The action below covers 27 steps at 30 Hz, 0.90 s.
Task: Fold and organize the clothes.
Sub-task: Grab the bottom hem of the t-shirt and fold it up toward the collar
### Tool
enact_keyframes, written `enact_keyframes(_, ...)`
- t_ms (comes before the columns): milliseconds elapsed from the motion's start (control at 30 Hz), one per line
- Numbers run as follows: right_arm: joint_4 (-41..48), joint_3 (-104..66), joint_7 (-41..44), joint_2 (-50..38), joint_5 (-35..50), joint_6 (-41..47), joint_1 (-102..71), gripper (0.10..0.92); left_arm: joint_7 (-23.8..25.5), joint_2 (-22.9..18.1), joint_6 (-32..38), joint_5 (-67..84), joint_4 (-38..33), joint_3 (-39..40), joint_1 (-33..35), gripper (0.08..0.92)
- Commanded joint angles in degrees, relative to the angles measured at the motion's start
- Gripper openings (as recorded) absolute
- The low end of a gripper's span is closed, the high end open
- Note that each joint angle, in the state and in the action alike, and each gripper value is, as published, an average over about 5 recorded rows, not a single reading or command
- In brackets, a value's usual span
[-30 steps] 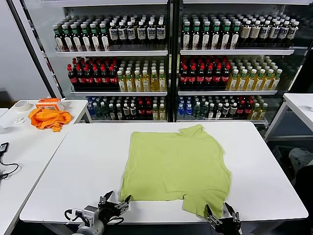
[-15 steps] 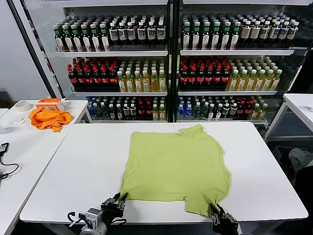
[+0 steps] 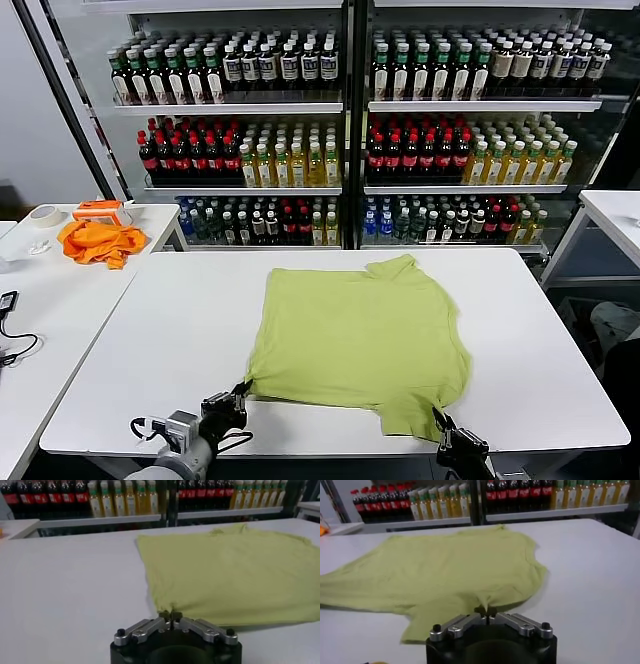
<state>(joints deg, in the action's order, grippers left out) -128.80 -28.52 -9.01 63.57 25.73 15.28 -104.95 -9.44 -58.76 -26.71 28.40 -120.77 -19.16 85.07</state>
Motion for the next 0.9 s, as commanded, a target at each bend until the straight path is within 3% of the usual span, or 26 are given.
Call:
enact_keyframes(33,-3.5,-1.3,1.1,-0.7,0.4,-0.2,-4.2,0.105,0.7,2.7,1.7,3.6,-6.9,-4.4,5.7,0.082)
enact_keyframes(333,-7.2,-1.7,1.4,-0.3,-3.2,-0.1,-10.9,0.105,-0.9,4.1,1.8,4.7,-14.1,-9.9,17.6,0.081)
enact_keyframes(467,-8.1,-1.4,1.0,-0.4,-3.3,-0.1,-10.1,0.105,-0.9,4.9,1.7,5.6,-15.5,-11.6,19.1,0.082)
enact_keyframes(667,-7.7,-2.7,-0.6,-1.7,1.9,1.6,-2.8,0.105,0.6,6.0,1.4,7.4,-12.4,-11.6,11.2,0.082)
enact_keyframes(900,-0.9,0.7,-2.5,-2.6,6.3,6.7,12.4,0.105,4.5,5.4,2.2,11.0,0.2,-4.8,-4.3,0.081)
